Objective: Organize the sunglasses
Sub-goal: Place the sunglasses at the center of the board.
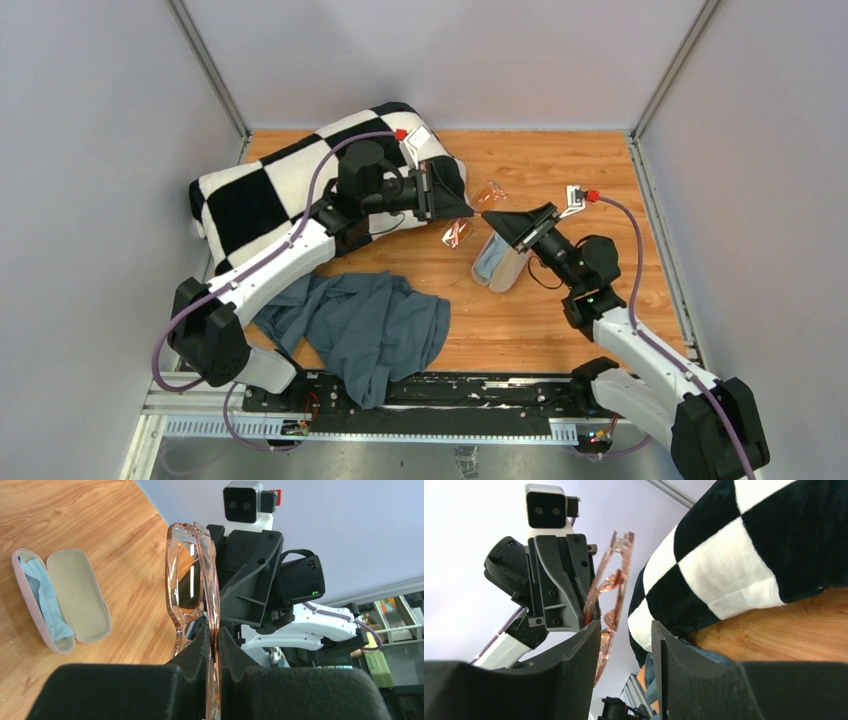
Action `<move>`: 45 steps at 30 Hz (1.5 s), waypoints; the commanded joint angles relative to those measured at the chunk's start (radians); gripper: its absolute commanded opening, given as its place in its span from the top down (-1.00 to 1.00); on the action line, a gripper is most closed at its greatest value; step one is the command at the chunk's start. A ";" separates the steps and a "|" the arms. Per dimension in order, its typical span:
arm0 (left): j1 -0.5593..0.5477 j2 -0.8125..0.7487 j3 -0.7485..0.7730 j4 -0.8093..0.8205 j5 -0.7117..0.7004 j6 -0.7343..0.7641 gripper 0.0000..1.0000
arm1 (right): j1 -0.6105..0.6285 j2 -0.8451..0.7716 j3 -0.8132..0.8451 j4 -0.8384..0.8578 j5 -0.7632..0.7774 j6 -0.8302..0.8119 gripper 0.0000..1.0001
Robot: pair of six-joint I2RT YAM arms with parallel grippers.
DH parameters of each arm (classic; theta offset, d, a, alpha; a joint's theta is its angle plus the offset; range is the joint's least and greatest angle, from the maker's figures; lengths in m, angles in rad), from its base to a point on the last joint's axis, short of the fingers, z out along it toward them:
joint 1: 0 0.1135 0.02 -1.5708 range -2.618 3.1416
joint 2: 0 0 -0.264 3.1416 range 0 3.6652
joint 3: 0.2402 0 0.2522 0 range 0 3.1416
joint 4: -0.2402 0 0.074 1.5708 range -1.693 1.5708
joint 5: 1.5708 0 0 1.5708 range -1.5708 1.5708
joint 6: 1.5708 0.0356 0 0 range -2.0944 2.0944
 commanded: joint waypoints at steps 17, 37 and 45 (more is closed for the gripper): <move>-0.011 -0.046 -0.032 0.019 0.000 -0.007 1.00 | 0.015 -0.004 0.050 0.025 0.073 -0.025 0.51; -0.013 -0.041 -0.072 0.020 -0.016 0.013 -0.05 | 0.014 -0.105 0.089 -0.292 0.094 -0.136 1.00; -0.014 -0.026 -0.082 0.021 -0.025 0.018 -0.53 | 0.014 -0.228 0.212 -0.751 0.171 -0.306 1.00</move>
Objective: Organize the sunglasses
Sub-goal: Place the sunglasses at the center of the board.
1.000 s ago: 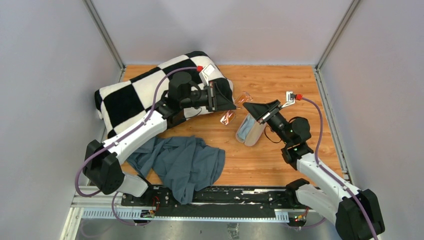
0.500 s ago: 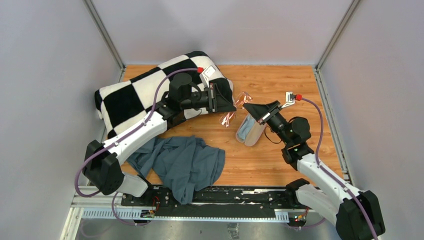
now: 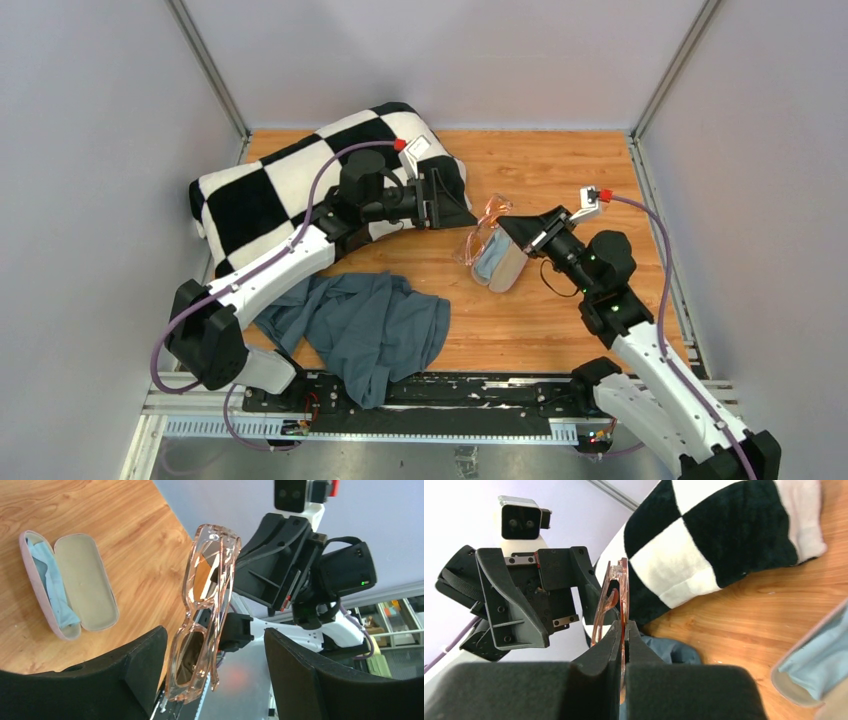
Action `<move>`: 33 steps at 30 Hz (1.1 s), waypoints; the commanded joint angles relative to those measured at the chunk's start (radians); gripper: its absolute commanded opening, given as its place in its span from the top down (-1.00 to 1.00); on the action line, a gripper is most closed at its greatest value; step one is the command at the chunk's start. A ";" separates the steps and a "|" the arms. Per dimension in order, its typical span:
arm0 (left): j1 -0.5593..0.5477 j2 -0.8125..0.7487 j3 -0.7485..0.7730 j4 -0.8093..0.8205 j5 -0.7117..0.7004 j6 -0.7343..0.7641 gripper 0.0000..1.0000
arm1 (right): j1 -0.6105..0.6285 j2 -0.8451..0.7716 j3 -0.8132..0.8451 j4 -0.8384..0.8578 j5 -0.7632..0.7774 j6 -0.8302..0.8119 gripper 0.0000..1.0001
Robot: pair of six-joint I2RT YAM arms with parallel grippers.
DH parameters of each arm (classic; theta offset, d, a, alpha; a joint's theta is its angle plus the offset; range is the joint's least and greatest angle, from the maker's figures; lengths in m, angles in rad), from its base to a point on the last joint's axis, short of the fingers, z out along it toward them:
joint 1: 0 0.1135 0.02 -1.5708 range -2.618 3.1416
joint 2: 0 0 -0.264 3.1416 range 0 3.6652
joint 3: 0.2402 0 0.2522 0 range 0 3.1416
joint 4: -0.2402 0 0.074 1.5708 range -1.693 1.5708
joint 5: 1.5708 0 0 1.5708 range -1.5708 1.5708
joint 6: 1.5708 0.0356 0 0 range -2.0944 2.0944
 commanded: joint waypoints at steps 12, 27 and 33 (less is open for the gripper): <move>-0.004 -0.041 0.030 -0.315 -0.186 0.234 -0.79 | 0.015 -0.054 0.417 -1.182 0.402 -0.480 1.00; -0.004 -0.105 0.021 -0.521 -0.451 0.354 -0.85 | 0.344 0.430 0.491 -1.612 0.869 -0.147 1.00; -0.004 -0.119 0.008 -0.529 -0.466 0.359 -0.85 | 0.491 0.680 0.527 -1.609 0.945 0.000 1.00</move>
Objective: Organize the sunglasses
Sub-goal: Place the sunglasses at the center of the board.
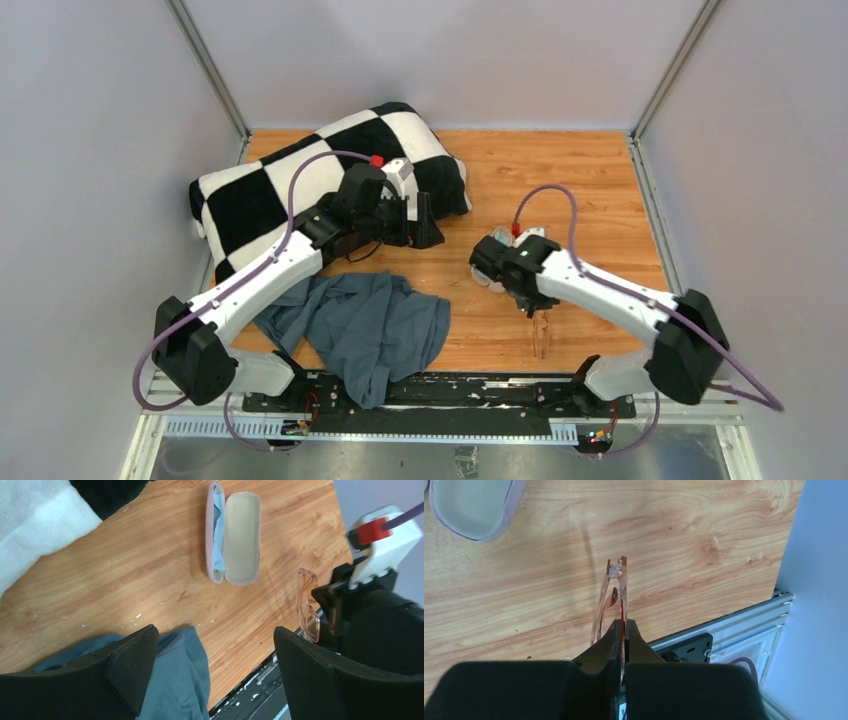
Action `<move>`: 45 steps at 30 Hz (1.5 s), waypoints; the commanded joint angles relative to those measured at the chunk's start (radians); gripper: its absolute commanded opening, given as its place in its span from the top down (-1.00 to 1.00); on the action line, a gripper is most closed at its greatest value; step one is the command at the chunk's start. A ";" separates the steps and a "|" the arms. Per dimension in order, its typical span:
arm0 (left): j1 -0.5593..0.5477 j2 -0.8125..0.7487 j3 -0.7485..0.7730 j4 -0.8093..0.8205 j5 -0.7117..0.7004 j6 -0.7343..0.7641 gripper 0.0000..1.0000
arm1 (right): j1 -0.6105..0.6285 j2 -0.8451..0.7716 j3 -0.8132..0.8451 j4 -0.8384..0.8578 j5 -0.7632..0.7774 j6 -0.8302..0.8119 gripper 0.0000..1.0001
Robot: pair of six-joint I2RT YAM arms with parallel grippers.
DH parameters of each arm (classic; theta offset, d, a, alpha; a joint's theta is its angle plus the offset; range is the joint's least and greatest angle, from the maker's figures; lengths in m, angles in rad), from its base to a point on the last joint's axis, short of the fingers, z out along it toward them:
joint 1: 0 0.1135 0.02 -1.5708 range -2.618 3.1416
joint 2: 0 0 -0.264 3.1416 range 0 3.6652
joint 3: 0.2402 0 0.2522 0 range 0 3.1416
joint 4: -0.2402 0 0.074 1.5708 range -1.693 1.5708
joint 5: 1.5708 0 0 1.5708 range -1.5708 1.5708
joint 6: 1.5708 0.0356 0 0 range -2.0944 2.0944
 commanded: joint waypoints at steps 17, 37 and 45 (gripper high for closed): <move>-0.004 -0.065 -0.024 -0.059 -0.095 0.037 -0.85 | 0.233 0.502 0.206 0.122 0.113 0.146 0.50; -0.004 -0.051 -0.050 -0.024 -0.094 0.011 -0.86 | 0.218 -0.065 -0.159 0.591 -0.215 -0.071 0.11; -0.004 -0.027 -0.049 -0.003 -0.048 -0.004 -0.86 | 0.053 -0.274 -0.361 0.602 -0.297 -0.144 0.40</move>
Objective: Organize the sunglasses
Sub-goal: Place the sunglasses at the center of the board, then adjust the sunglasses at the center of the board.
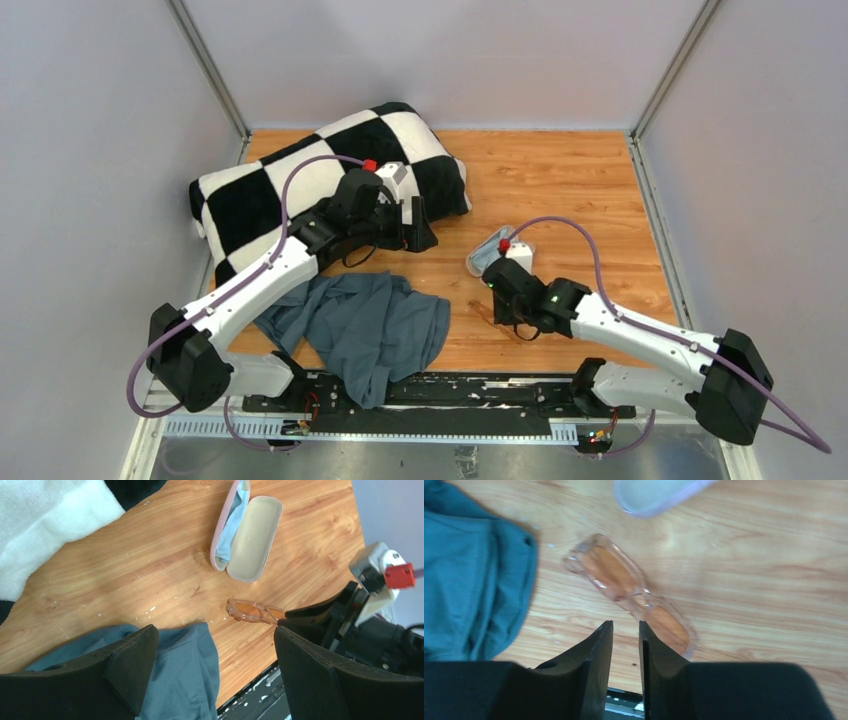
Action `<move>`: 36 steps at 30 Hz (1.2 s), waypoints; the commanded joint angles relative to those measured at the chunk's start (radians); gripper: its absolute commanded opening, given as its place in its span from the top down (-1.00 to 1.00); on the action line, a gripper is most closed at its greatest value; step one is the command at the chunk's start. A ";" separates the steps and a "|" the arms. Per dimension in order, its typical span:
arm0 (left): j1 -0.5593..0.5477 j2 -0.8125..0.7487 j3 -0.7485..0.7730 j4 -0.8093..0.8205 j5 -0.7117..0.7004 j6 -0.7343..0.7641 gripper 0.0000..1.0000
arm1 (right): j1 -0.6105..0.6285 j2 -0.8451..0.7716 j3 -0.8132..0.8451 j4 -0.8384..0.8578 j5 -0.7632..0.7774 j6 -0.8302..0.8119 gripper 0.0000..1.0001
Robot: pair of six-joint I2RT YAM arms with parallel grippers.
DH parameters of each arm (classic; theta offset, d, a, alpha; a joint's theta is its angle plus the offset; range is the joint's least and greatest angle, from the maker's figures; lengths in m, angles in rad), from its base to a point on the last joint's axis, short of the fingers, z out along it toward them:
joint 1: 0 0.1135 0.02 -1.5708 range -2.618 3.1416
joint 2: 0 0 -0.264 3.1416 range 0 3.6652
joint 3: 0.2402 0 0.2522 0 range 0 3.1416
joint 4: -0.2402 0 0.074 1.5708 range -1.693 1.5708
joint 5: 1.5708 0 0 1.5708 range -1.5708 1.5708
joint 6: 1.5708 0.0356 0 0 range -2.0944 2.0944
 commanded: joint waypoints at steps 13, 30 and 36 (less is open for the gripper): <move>-0.004 0.021 -0.016 0.031 0.044 -0.022 -0.86 | -0.127 0.024 -0.088 0.029 -0.239 -0.102 0.81; -0.004 0.032 -0.009 0.033 0.051 -0.019 -0.86 | -0.130 -0.104 -0.080 0.004 -0.123 -0.128 0.38; -0.005 0.036 -0.008 0.033 0.057 -0.019 -0.86 | -0.145 -0.048 -0.087 -0.003 -0.174 -0.173 0.29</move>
